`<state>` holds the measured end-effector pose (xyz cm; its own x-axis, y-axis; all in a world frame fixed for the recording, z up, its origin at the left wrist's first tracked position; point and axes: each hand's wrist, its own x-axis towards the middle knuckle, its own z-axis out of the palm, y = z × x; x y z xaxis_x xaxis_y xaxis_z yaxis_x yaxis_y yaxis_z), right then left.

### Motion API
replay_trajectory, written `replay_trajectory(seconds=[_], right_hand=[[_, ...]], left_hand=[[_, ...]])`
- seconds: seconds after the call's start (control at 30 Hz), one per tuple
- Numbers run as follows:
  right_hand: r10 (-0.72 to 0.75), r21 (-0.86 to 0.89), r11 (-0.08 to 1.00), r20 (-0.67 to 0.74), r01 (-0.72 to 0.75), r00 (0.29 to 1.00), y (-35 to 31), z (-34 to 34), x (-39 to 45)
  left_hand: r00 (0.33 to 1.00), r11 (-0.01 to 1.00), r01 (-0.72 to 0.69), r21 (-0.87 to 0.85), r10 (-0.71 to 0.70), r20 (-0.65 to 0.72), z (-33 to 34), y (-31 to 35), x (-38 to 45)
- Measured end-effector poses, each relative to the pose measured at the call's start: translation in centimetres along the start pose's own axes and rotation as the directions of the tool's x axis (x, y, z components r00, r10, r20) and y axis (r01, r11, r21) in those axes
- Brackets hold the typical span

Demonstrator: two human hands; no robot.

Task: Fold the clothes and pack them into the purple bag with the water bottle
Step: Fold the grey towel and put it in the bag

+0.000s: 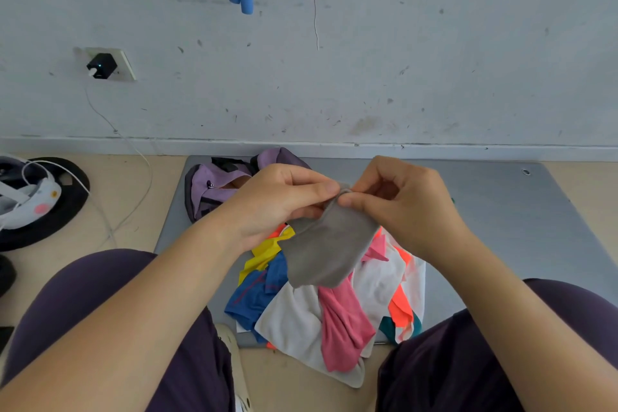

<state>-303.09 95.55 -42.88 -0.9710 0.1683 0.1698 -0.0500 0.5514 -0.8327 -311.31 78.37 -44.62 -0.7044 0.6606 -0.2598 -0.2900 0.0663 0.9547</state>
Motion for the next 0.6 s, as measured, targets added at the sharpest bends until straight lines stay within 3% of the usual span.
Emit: replay_trajectory(seconds=[0.23, 0.43, 0.6], right_hand=[[-0.063, -0.017, 0.998, 0.027, 0.064, 0.998, 0.1, -0.2, 0.0], [0.042, 0.207, 0.976, 0.138, -0.07, 0.99, -0.3, -1.0, 0.3], [0.056, 0.274, 0.953, 0.26, -0.129, 0.964, 0.1, -1.0, 0.3]], left_hand=[[0.997, 0.997, -0.011, 0.072, 0.005, 0.077, -0.4, 0.2, -0.5], [0.984, 0.999, -0.044, 0.025, 0.039, 0.174, -0.7, 0.6, -0.9], [0.989, 0.991, -0.106, 0.085, 0.096, 0.111, -0.1, 0.5, -1.2]])
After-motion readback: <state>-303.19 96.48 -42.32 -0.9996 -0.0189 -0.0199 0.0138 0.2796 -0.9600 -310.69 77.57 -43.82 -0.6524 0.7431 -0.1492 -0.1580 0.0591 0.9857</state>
